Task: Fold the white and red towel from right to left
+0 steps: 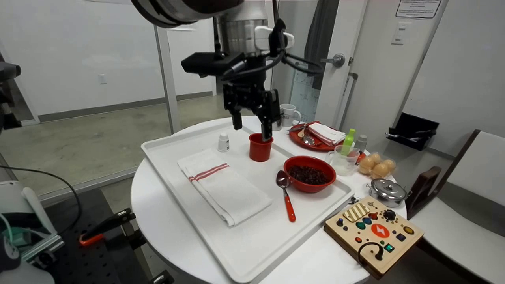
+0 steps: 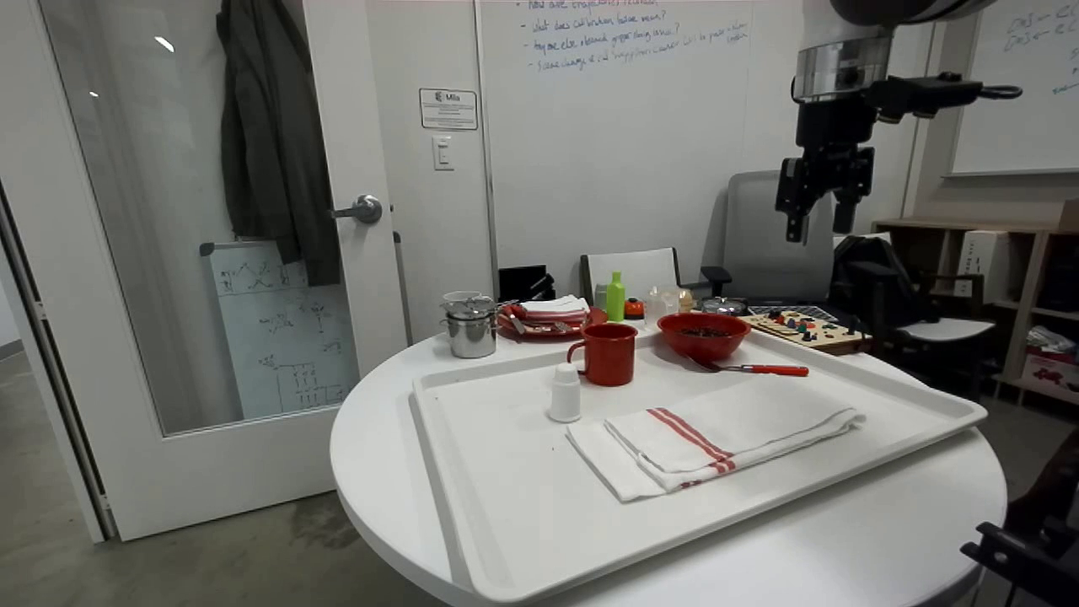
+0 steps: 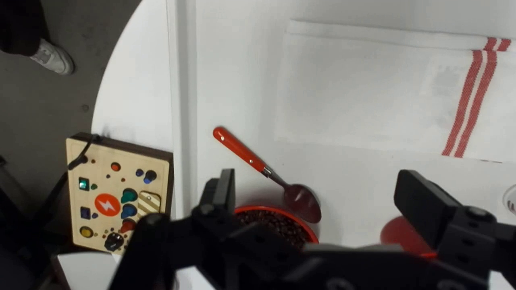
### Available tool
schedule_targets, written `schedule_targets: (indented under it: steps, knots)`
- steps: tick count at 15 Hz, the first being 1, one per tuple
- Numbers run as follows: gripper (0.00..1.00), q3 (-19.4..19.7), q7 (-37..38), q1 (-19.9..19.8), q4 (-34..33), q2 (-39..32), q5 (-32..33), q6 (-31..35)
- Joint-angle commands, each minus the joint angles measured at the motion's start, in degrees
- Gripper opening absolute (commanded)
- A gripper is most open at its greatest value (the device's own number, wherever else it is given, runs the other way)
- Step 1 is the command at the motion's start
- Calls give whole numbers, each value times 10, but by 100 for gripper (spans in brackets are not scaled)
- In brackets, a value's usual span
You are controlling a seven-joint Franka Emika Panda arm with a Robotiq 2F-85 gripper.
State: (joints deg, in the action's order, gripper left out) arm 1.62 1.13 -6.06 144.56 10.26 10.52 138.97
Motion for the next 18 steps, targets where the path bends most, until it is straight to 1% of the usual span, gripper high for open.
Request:
schedule_targets:
  steps: [1, 5, 9, 12, 16, 17, 18]
  knots:
    - [100, 17, -10, 0, -6, -43, -8, -3]
    - [100, 28, -14, 0, -8, -94, -12, -9]
    - [100, 29, -13, 4, -13, -128, -5, -5]
    - [100, 27, 20, 12, -16, -133, 40, 16]
    - [100, 29, 86, 21, -18, -146, 148, 66]
    - [100, 30, 99, 21, -22, -156, 162, 67]
    - [100, 28, 75, 21, -27, -163, 128, 54]
